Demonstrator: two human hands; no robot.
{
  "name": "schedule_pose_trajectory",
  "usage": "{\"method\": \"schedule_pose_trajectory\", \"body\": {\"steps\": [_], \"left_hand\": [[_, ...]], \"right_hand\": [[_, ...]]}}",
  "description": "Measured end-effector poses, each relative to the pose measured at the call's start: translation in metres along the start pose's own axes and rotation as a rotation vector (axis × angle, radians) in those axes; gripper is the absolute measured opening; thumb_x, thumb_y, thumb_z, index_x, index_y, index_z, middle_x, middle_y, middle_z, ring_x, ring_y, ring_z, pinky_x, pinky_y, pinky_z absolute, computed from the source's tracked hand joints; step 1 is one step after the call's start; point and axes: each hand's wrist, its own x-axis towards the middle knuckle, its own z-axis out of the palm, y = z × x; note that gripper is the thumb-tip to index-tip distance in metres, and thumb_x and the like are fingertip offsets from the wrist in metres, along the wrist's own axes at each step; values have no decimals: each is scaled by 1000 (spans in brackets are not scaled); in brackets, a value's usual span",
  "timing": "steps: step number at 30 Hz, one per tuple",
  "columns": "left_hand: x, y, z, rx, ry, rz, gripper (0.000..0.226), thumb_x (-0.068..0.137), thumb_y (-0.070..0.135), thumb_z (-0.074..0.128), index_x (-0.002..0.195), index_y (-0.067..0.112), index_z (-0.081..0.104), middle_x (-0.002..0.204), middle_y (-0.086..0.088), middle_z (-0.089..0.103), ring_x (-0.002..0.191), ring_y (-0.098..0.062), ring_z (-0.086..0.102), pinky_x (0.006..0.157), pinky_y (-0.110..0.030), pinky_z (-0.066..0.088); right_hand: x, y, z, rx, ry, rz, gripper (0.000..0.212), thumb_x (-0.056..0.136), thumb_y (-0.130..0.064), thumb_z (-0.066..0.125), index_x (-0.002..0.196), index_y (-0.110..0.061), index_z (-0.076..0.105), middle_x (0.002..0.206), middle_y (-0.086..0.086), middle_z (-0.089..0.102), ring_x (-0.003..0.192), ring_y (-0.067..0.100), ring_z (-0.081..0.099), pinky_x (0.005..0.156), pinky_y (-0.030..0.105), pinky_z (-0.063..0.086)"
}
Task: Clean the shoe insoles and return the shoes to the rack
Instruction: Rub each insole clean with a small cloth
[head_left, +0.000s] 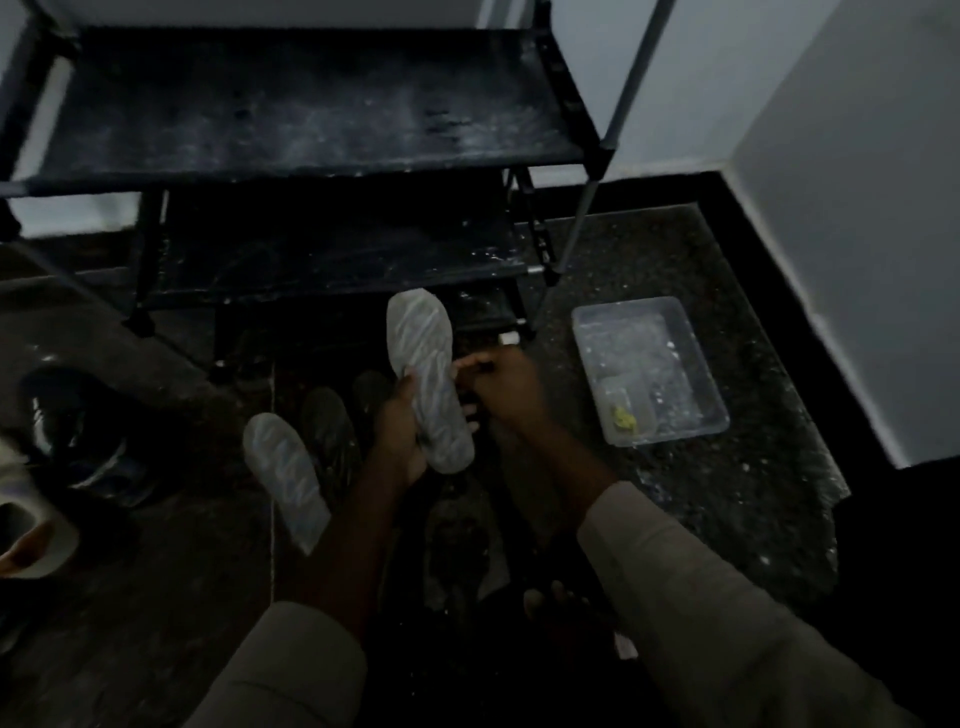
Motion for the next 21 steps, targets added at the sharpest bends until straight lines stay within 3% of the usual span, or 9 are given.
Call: {"method": "schedule_pose_trajectory", "body": {"steps": [2, 5, 9, 11, 13, 16, 19, 21], "left_hand": [[10, -6, 14, 17, -57, -33, 69, 103, 59, 19, 112, 4, 60, 111, -16, 61, 117, -36, 54, 100, -50, 42], [24, -18, 24, 44, -86, -30, 77, 101, 63, 18, 110, 2, 63, 98, -14, 64, 91, -28, 61, 78, -43, 51], [34, -33, 32, 73, -98, -26, 84, 99, 68, 27, 131, -3, 59, 100, -16, 71, 85, -29, 70, 65, -38, 62], [34, -41, 39, 86, -117, -34, 82, 101, 65, 24, 134, -3, 57, 96, -16, 70, 81, -28, 68, 60, -36, 62], [35, -48, 44, 70, -155, -44, 81, 102, 64, 23, 140, -1, 51, 93, -15, 68, 77, -27, 68, 59, -35, 62], [44, -58, 44, 74, -168, -60, 80, 101, 64, 22, 143, 1, 48, 88, -14, 72, 72, -27, 72, 63, -38, 62], [51, -62, 49, 103, -175, -71, 77, 103, 61, 20, 111, -1, 63, 81, -14, 72, 80, -30, 66, 79, -46, 54], [53, -62, 55, 94, -182, -65, 73, 103, 60, 19, 106, 2, 62, 75, -12, 73, 76, -29, 65, 81, -45, 51]], "right_hand": [[1, 8, -18, 71, 3, 67, 15, 88, -24, 70, 81, -14, 78, 76, 12, 75, 63, 22, 70, 64, 42, 61], [10, 22, -60, -45, 147, 50, 11, 90, -22, 70, 89, -16, 80, 74, 0, 73, 63, 5, 64, 63, 17, 53], [34, 71, -125, -273, 331, 173, 20, 91, -29, 70, 94, -12, 78, 86, 4, 75, 82, 20, 70, 78, 33, 56], [43, 104, -147, -391, 379, 264, 21, 92, -27, 67, 93, -7, 74, 93, 11, 74, 90, 27, 70, 77, 31, 50], [45, 130, -161, -525, 371, 335, 23, 92, -25, 66, 99, -4, 70, 103, 15, 71, 99, 32, 68, 77, 31, 47], [36, 147, -166, -648, 289, 365, 25, 90, -20, 68, 113, -9, 68, 118, 14, 65, 109, 32, 64, 88, 37, 54], [30, 155, -166, -718, 225, 319, 27, 90, -19, 68, 116, -13, 66, 122, 15, 61, 109, 33, 62, 92, 41, 53], [32, 160, -165, -773, 186, 309, 26, 93, -16, 65, 117, -8, 64, 124, 19, 59, 110, 36, 61, 92, 41, 52]]}}
